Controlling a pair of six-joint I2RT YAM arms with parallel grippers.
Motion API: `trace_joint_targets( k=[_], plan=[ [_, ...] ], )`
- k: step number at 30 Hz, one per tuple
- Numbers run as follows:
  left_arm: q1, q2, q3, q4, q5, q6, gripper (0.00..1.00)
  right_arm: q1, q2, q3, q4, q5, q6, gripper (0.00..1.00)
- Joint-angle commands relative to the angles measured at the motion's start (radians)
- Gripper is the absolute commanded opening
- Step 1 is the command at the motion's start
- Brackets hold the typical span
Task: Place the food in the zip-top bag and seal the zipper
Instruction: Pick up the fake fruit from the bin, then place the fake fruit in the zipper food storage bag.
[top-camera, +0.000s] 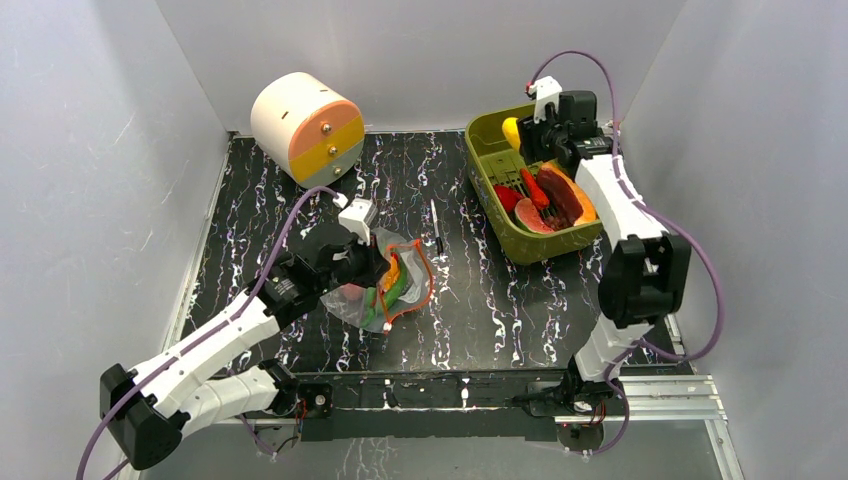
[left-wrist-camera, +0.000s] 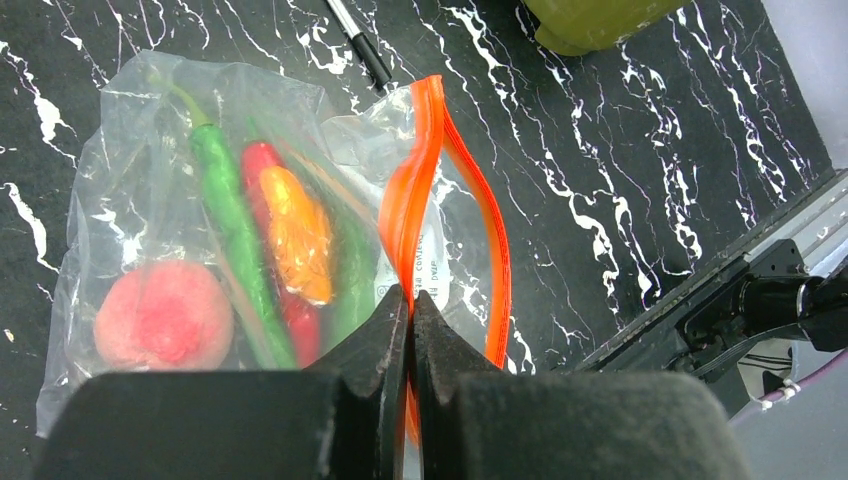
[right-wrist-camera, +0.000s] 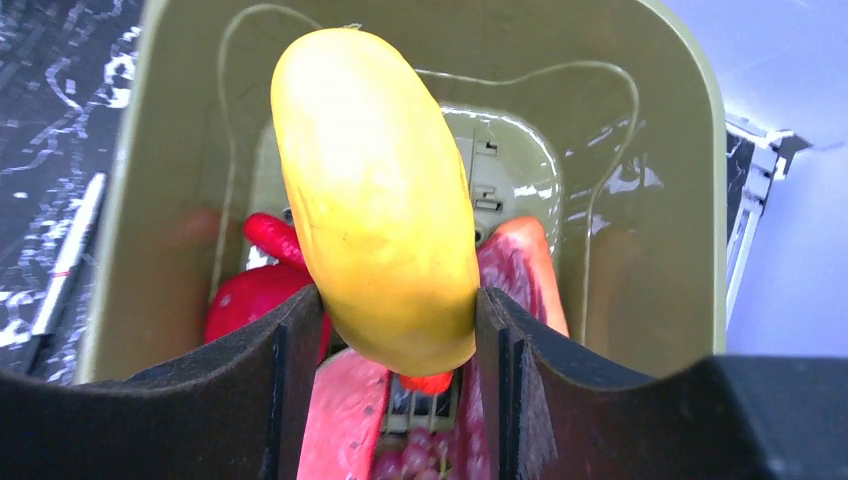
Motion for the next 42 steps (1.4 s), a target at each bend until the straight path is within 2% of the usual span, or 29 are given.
trace_joint_targets(
  k=[1, 7, 12, 18, 20, 25, 27, 28, 32, 36, 42],
  plan=[
    [-0.002, -0.037, -0.006, 0.041, -0.024, 0.002, 0.0, 0.011, -0.196, -0.061, -0.008, 0.003, 0.125, 0.22],
    [-0.003, -0.009, 0.019, 0.043, -0.088, 0.004, 0.0, 0.032, -0.328, -0.141, -0.06, -0.036, 0.264, 0.21],
    [-0.003, 0.022, 0.061, 0.048, -0.16, 0.082, 0.0, 0.067, -0.411, -0.165, -0.1, -0.095, 0.398, 0.21],
    [-0.002, 0.073, 0.142, -0.008, -0.341, 0.183, 0.0, 0.164, -0.504, -0.245, -0.119, -0.173, 0.552, 0.19],
    [-0.002, 0.06, 0.134, -0.003, -0.362, 0.209, 0.0, 0.214, -0.534, -0.282, -0.114, -0.185, 0.598, 0.19],
    [-0.001, 0.046, 0.081, -0.005, -0.301, 0.181, 0.0, 0.334, -0.59, -0.376, -0.123, -0.221, 0.708, 0.19],
    [-0.002, 0.046, 0.047, 0.001, -0.234, 0.129, 0.0, 0.368, -0.603, -0.404, -0.152, -0.221, 0.724, 0.2],
    [-0.002, 0.038, -0.016, 0.025, -0.155, 0.02, 0.0, 0.404, -0.629, -0.46, -0.178, -0.227, 0.737, 0.19],
    [-0.002, 0.018, -0.104, 0.093, -0.038, -0.068, 0.0, 0.446, -0.667, -0.512, -0.221, -0.243, 0.722, 0.19],
    [-0.002, 0.011, -0.146, 0.098, -0.01, -0.109, 0.0, 0.482, -0.676, -0.54, -0.267, -0.263, 0.719, 0.22],
    [-0.002, 0.027, -0.104, 0.039, 0.003, -0.126, 0.0, 0.556, -0.673, -0.583, -0.293, -0.277, 0.767, 0.22]
  ],
)
